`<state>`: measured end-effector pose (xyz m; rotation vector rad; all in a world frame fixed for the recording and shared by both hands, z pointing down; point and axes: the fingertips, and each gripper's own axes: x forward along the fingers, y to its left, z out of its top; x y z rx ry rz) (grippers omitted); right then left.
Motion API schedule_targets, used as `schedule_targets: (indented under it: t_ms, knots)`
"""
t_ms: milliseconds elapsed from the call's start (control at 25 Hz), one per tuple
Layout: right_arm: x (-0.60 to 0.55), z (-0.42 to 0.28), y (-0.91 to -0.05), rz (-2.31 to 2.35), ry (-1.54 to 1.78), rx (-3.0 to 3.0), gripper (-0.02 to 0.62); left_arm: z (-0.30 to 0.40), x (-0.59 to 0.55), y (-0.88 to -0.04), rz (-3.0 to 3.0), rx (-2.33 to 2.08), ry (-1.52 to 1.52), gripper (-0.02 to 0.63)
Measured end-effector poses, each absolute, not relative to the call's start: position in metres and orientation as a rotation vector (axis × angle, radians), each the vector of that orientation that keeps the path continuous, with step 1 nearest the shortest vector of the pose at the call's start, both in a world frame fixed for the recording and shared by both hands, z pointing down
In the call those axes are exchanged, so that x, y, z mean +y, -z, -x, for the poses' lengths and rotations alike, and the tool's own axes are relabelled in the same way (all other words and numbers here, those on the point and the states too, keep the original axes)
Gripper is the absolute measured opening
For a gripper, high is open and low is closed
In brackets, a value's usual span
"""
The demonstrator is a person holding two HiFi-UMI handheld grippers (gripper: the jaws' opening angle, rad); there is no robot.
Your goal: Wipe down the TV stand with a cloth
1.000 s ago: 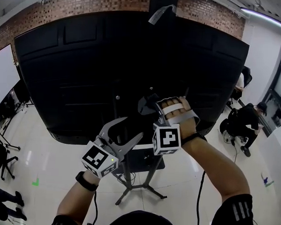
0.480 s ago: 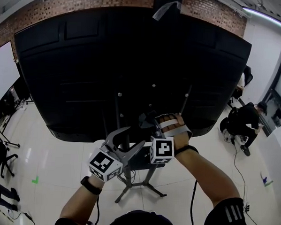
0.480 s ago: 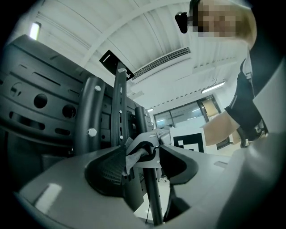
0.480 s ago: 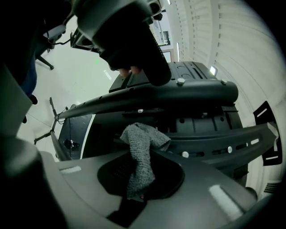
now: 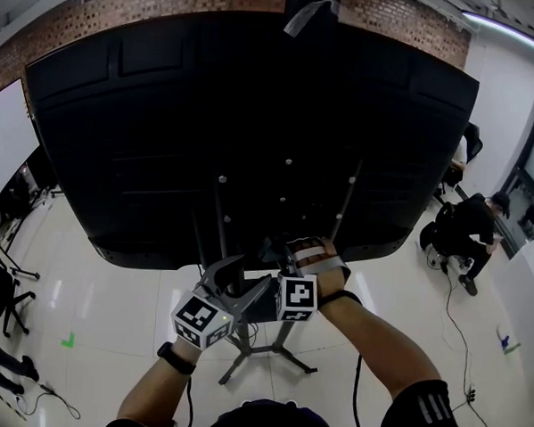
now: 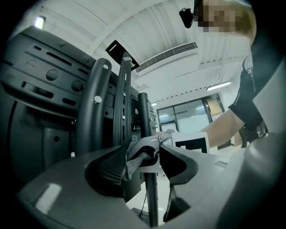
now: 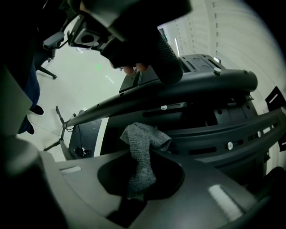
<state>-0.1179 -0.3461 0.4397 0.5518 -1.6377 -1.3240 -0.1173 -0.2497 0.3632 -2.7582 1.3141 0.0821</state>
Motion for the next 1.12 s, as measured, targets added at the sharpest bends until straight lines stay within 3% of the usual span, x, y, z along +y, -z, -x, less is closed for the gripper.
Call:
schedule_targets:
  t_ms: [400, 1120]
  knots:
    - [-0.291, 0.112, -0.366, -0.681, 1.186, -2.156, 0.040, 0.115, -0.245, -0.348, 2.737, 1.320, -0.150, 0.259]
    - [-0.338, -0.018, -0.195, -1.079, 1.281, -2.225, 0.041, 0.023, -0.244, -0.227, 2.653, 1.039, -0.306, 0.259]
